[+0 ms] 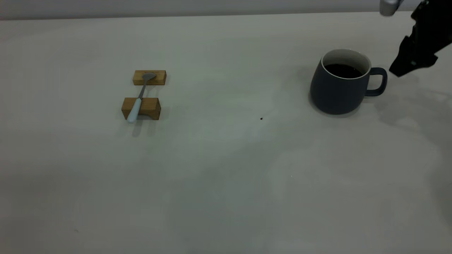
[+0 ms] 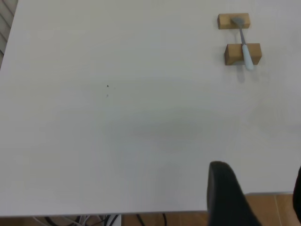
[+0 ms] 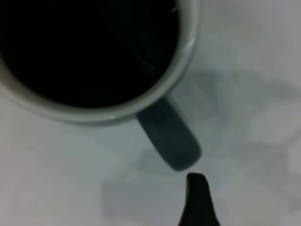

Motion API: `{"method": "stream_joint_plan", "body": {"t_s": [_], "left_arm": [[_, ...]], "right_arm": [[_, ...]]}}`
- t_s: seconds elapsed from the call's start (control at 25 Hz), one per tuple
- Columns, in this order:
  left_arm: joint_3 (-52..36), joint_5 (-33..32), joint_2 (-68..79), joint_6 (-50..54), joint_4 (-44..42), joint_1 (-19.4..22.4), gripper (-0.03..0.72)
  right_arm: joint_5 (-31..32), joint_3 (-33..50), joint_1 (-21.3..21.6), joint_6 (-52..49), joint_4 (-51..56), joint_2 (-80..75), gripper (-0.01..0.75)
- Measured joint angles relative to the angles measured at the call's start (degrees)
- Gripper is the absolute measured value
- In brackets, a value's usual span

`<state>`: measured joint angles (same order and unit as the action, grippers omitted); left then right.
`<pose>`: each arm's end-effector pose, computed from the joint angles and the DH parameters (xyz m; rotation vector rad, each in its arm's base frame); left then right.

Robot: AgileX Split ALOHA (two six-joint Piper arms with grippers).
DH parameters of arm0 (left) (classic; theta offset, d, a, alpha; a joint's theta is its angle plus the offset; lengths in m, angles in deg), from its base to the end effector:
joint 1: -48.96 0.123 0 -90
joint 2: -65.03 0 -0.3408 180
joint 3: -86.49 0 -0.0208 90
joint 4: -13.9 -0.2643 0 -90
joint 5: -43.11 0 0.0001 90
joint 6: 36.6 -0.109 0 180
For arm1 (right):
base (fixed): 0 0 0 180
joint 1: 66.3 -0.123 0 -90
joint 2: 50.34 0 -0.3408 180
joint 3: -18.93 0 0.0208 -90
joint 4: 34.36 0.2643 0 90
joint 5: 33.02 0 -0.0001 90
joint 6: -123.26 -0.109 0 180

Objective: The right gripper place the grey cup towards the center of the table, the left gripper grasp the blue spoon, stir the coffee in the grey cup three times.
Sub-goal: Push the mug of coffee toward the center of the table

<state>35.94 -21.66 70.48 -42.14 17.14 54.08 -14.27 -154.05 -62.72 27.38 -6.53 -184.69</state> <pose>-0.0376 -0.0090 0.2647 0.0130 2.1067 0.0432 0.4598 -0.0123 0.0732 -1.2770 2.4193 -0.0917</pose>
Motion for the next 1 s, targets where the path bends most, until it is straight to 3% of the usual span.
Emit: {"method": "stream_joint_plan", "body": {"t_s": [0.24, 0.52, 1.0], "left_arm": [[0.0, 0.0, 0.0, 0.0, 0.0, 0.0, 0.423], [0.0, 0.0, 0.0, 0.0, 0.0, 0.0, 0.423], [0.0, 0.0, 0.0, 0.0, 0.0, 0.0, 0.423]], "right_arm": [[0.9, -0.1, 0.0, 13.5, 5.1, -1.2, 0.580], [2.7, -0.3, 0.0, 34.2, 20.4, -3.6, 0.580], [2.5, -4.1, 0.2, 37.9, 26.5, -9.2, 0.567]]}}
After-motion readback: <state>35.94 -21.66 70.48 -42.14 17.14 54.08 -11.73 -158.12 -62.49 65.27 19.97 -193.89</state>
